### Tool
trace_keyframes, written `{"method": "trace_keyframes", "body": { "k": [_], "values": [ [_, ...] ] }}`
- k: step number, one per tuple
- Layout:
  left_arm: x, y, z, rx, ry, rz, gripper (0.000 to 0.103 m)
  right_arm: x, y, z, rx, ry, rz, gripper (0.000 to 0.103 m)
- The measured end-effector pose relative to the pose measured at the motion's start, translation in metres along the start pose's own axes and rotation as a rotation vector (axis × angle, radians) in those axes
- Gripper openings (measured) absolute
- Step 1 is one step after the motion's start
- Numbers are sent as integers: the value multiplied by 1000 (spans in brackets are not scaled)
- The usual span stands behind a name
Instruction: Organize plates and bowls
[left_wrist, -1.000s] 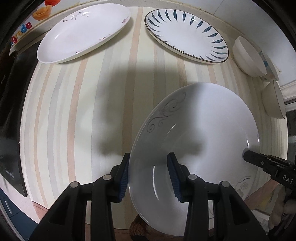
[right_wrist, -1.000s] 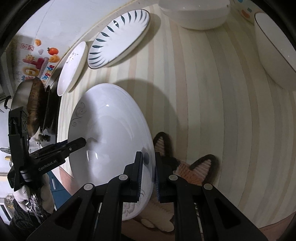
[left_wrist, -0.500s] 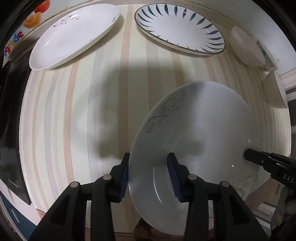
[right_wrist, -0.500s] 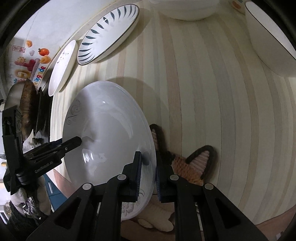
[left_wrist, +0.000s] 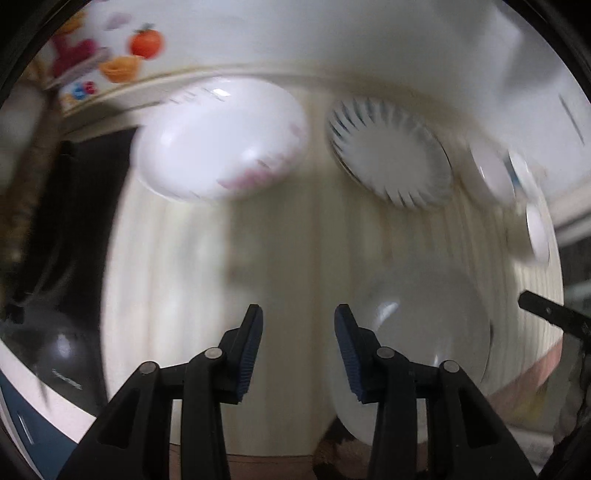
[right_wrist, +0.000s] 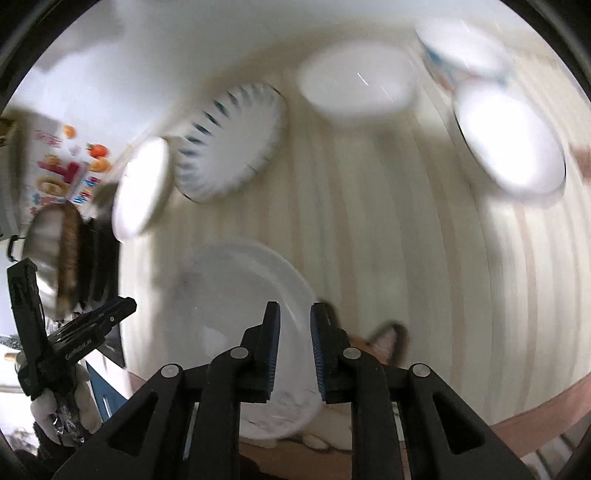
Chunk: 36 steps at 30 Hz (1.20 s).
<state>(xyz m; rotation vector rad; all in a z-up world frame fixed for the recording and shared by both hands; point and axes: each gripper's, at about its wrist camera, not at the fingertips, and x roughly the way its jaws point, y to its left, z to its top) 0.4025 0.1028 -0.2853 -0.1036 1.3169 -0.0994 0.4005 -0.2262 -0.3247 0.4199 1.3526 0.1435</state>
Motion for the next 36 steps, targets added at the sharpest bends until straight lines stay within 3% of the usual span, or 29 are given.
{"method": "trace_keyframes", "body": {
  "k": [1,5,9,15,21,27,29,30,31,36],
  "values": [
    [-1,4,6,-28,-9,4,42,-3,12,7,-16,-14,14,31],
    [11,45,39,-192,-9,2,42,5,78,50,-116,-50,98,37],
    [38,70,60,-319,-6,9,41,43,149,104,-256,-64,100,37],
    [70,91,77,-410,22,28,41,122,222,179,-422,-15,67,37],
    [90,103,84,-454,50,30,41,178,237,210,-472,47,26,37],
    [104,106,88,-460,58,41,38,204,233,222,-470,86,42,36],
    [105,107,88,-460,49,46,33,210,234,224,-475,89,51,30],
    [105,107,88,-461,44,47,33,214,234,223,-475,93,54,18],
    [105,107,87,-462,37,46,33,218,235,223,-478,98,65,14],
    [99,100,81,-437,17,61,32,220,236,220,-508,59,68,13]
  ]
}}
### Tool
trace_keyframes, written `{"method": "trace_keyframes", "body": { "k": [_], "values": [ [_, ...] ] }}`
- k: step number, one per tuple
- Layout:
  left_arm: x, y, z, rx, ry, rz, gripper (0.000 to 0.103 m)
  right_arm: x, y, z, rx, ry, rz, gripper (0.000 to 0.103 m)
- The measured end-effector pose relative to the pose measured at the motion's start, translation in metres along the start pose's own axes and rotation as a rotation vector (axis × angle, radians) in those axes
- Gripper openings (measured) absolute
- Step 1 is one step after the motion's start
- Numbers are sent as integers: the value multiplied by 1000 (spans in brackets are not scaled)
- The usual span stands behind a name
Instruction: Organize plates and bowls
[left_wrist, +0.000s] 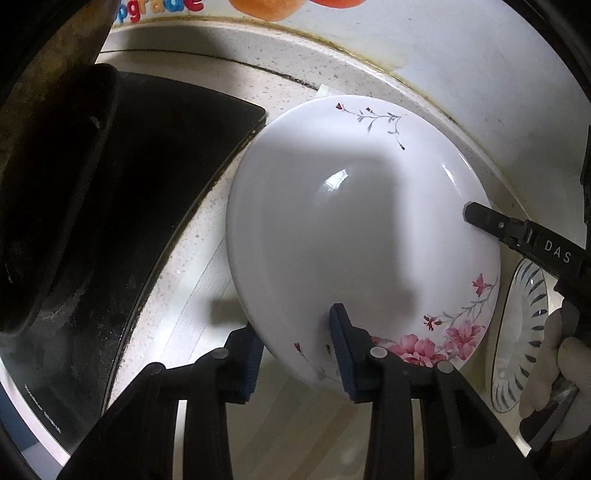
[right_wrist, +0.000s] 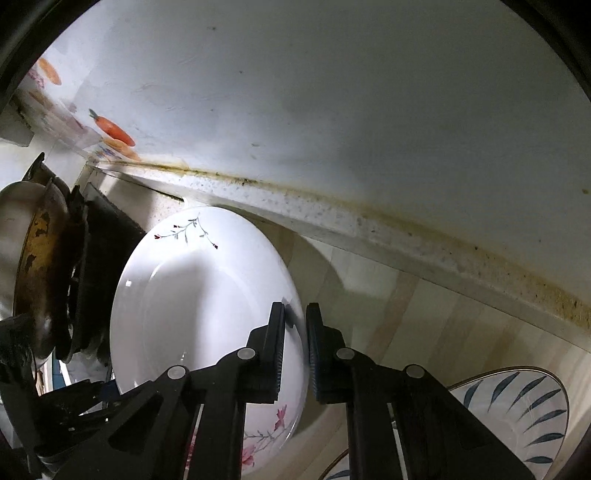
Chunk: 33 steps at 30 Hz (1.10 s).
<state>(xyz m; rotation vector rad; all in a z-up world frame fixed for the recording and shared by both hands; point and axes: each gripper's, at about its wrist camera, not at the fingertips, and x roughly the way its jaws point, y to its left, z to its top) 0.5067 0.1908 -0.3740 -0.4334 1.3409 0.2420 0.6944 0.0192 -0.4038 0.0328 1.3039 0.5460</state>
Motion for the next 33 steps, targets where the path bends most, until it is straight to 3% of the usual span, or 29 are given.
{"method": "trace_keyframes", "body": {
  "k": [15,22,33],
  "values": [
    [-56,-25,-33,65,-71,-4,33,-51,4,-39,-20,-35,21,10],
    [-95,-26,-46,132,-112,-26,33,-105,5,-69,5,-100,32,11],
    [-138,-43,-117,253,-121,-77,32,-202,6,-163,60,-193,41,11]
  ]
}}
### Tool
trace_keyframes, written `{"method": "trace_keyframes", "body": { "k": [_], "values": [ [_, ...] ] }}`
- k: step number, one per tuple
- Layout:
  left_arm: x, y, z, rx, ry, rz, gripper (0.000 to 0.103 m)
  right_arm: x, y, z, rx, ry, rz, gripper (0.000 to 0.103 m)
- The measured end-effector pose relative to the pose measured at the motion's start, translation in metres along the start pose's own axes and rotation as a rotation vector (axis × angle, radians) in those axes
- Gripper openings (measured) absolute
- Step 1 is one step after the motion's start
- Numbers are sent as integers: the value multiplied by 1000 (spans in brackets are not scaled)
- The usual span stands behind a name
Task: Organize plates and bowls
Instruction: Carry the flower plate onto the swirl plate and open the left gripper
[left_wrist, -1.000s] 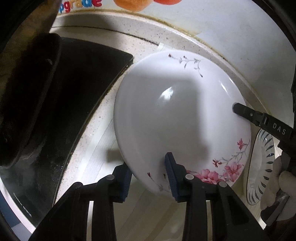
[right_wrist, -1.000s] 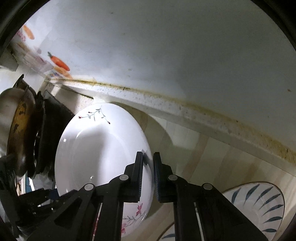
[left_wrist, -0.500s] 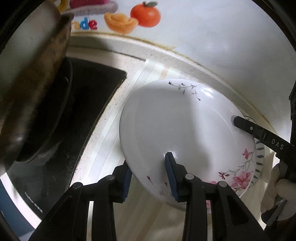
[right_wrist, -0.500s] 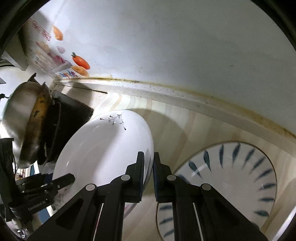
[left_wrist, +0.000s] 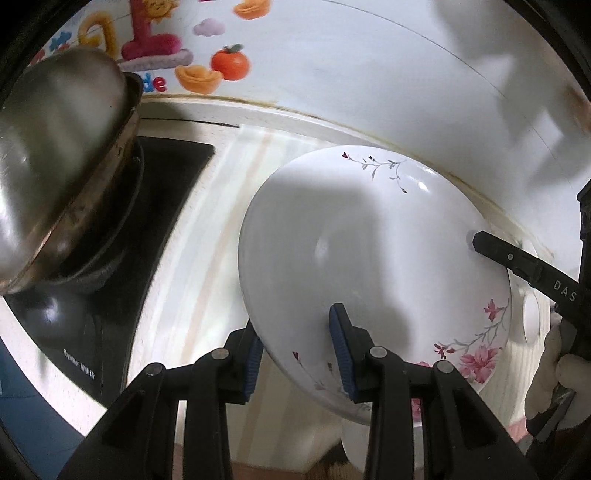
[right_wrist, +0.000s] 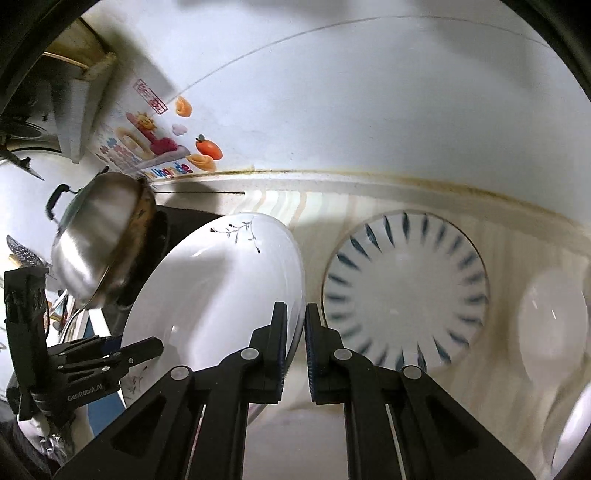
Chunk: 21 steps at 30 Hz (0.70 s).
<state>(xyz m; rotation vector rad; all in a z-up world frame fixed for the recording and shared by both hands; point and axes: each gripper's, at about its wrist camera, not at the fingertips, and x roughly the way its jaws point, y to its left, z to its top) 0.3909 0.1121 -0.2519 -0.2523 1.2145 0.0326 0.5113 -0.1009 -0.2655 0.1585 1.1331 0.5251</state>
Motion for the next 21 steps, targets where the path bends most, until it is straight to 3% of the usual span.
{"method": "trace_keyframes", "body": {
  "k": [11,21],
  "values": [
    [-3,-47,-61,145,67,-35,32,-62,-36,-94,108,-19,-28,11],
    [32,-77,-99,236,172,-29,33,-64,-79,-169,220,29,-53,11]
  ]
}}
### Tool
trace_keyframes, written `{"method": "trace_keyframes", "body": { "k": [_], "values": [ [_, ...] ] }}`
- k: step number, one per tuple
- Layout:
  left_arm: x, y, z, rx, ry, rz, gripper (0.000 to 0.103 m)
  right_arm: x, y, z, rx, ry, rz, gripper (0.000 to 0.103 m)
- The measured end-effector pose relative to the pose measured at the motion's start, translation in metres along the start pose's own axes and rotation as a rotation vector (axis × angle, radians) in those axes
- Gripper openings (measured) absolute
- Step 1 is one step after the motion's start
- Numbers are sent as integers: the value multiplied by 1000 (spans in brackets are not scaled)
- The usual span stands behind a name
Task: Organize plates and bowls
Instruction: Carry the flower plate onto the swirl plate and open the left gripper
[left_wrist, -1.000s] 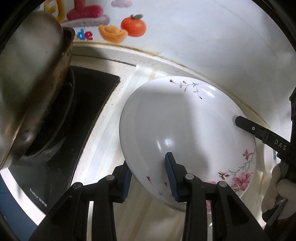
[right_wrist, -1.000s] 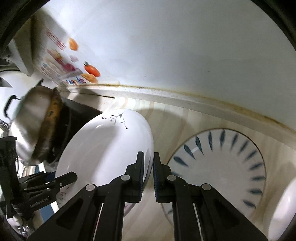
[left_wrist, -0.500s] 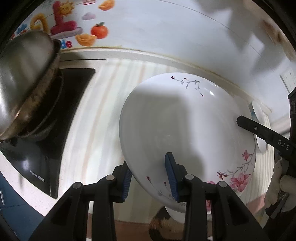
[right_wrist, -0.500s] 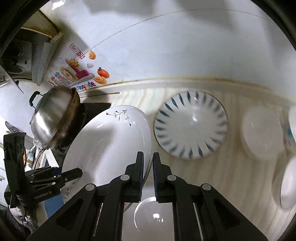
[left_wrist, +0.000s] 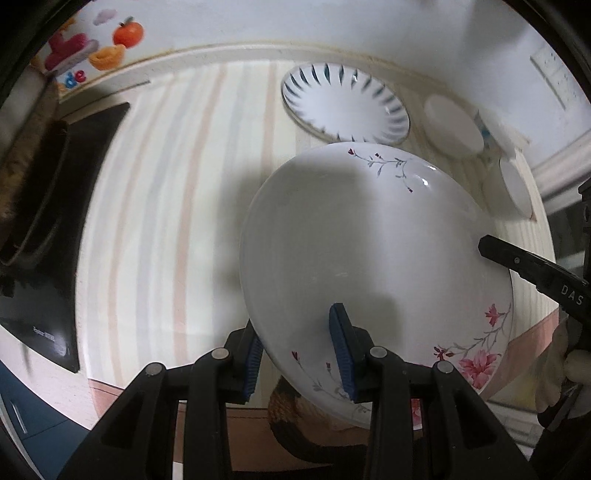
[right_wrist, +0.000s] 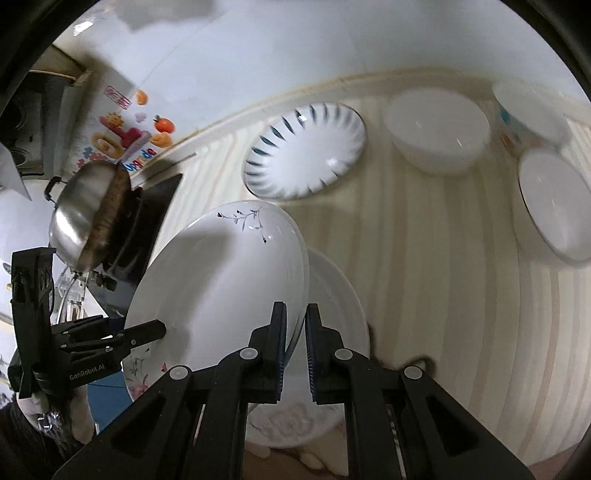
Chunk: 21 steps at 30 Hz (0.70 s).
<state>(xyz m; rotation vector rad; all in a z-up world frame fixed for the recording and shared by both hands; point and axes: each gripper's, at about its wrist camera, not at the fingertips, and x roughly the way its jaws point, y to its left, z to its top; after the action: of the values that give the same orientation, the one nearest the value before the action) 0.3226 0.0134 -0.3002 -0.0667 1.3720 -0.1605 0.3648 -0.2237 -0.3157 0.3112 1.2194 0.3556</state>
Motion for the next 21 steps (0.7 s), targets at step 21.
{"method": "trace_keyframes", "body": {
  "k": [21],
  "values": [
    [41,-12,-5,30,107,73,33,35,-29,-34,49,93,-9,11]
  ]
}}
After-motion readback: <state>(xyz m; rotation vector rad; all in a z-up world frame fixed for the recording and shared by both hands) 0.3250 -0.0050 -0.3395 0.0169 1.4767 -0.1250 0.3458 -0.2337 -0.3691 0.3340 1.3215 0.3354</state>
